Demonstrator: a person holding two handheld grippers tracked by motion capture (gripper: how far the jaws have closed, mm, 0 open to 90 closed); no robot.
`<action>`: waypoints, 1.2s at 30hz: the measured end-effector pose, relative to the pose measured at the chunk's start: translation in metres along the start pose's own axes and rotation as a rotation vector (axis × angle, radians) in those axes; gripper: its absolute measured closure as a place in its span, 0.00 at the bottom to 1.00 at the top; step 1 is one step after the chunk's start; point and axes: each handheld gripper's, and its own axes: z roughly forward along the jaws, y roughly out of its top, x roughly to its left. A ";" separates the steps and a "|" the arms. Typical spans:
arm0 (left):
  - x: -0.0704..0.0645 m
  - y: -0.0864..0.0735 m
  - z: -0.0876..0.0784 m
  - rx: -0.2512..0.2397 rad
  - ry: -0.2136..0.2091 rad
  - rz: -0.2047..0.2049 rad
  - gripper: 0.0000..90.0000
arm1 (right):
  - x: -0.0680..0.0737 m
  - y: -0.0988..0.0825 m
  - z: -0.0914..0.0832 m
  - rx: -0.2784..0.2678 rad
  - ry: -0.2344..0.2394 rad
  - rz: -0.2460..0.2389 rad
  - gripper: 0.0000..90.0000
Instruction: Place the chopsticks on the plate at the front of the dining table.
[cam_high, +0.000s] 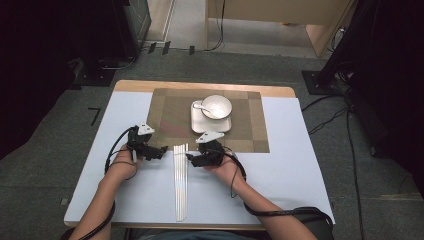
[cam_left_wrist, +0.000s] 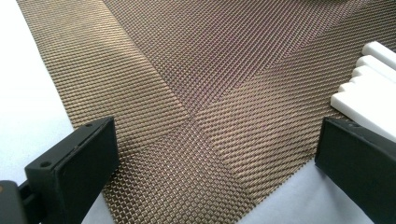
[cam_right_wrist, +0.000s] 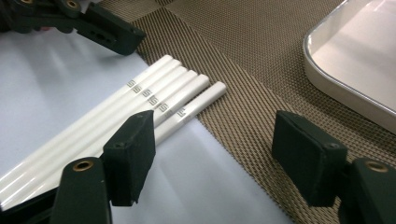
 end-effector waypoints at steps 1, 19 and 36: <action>0.000 0.000 0.000 -0.001 0.000 0.000 0.00 | 0.002 0.000 0.000 -0.014 0.007 -0.015 0.39; 0.000 0.000 0.000 0.000 0.002 -0.003 0.00 | 0.011 0.002 0.003 0.002 0.031 -0.021 0.44; 0.000 0.000 0.000 0.002 0.001 -0.004 0.00 | 0.006 0.000 0.002 0.016 0.017 -0.026 0.49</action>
